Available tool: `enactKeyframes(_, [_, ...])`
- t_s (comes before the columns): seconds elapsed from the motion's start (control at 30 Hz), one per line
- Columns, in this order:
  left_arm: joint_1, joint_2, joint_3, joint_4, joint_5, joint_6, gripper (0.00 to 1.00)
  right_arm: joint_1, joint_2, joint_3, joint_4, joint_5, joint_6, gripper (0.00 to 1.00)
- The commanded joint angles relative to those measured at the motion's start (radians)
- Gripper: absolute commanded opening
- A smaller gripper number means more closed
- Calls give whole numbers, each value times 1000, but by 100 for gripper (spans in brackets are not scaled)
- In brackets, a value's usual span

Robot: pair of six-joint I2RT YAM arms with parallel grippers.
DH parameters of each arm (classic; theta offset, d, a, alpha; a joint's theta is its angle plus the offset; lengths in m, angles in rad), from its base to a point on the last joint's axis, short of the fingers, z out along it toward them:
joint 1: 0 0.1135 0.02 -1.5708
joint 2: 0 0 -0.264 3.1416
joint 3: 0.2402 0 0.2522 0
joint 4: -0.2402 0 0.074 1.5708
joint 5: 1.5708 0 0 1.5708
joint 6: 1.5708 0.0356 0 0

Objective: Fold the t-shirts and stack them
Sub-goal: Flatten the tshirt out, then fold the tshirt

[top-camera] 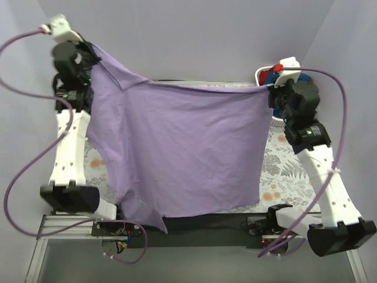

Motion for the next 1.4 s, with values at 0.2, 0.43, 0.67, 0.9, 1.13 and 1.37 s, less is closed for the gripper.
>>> enactKeyframes(0.2, [0,394,-337,163,63,-72,0,-61,343,-234,401,2,47,1])
enactKeyframes(0.43, [21,665,-270,154,174,-178,0,-117,681,-120,477,-89,77,1])
enactKeyframes(0.67, [35,775,-173,100,247,-231,0,-153,813,-42,478,-138,87,1])
enactKeyframes(0.9, [63,804,-95,60,299,-270,0,-173,874,35,475,-155,97,1])
enactKeyframes(1.13, [69,845,15,14,322,-299,0,-188,911,76,475,-155,104,1])
enactKeyframes(1.37, [87,806,22,-23,333,-346,0,-211,905,78,470,-196,117,1])
